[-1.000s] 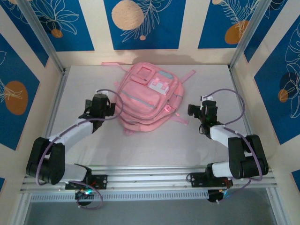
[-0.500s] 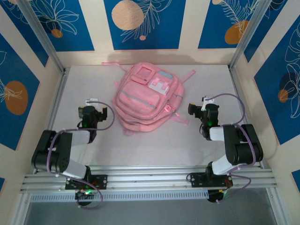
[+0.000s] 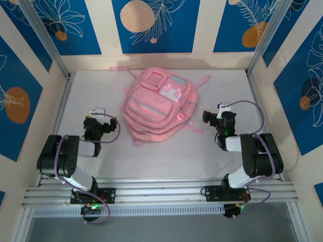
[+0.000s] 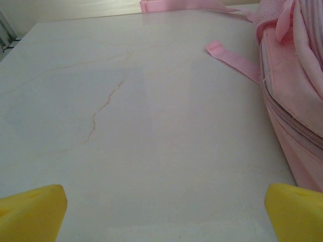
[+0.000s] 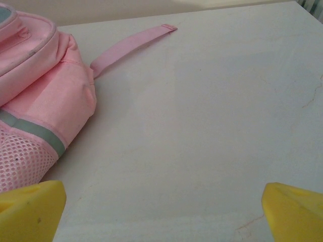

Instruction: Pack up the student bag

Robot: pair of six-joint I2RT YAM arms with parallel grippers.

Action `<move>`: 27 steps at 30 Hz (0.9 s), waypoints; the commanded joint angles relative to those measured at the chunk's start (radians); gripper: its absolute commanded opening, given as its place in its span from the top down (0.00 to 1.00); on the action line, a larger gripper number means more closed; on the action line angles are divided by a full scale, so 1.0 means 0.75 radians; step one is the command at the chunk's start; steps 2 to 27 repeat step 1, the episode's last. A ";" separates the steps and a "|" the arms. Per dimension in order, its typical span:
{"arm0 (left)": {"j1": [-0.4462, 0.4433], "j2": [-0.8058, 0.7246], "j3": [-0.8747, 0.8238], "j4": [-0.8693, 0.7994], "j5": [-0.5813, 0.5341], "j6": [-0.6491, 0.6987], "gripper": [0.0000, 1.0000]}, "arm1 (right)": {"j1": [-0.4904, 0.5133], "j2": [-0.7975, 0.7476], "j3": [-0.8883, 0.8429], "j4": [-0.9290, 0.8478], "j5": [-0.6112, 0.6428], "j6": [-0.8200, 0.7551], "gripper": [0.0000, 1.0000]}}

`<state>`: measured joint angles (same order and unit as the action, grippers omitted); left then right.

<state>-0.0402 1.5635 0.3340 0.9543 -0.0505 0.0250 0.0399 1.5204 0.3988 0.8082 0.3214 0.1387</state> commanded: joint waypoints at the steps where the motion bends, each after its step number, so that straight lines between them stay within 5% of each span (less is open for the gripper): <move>1: 0.003 -0.004 0.025 0.029 0.018 -0.021 0.00 | 0.005 0.002 -0.012 0.063 0.000 0.003 0.01; 27: 0.003 -0.004 0.025 0.029 0.018 -0.021 0.00 | 0.005 0.002 -0.012 0.063 0.000 0.003 0.01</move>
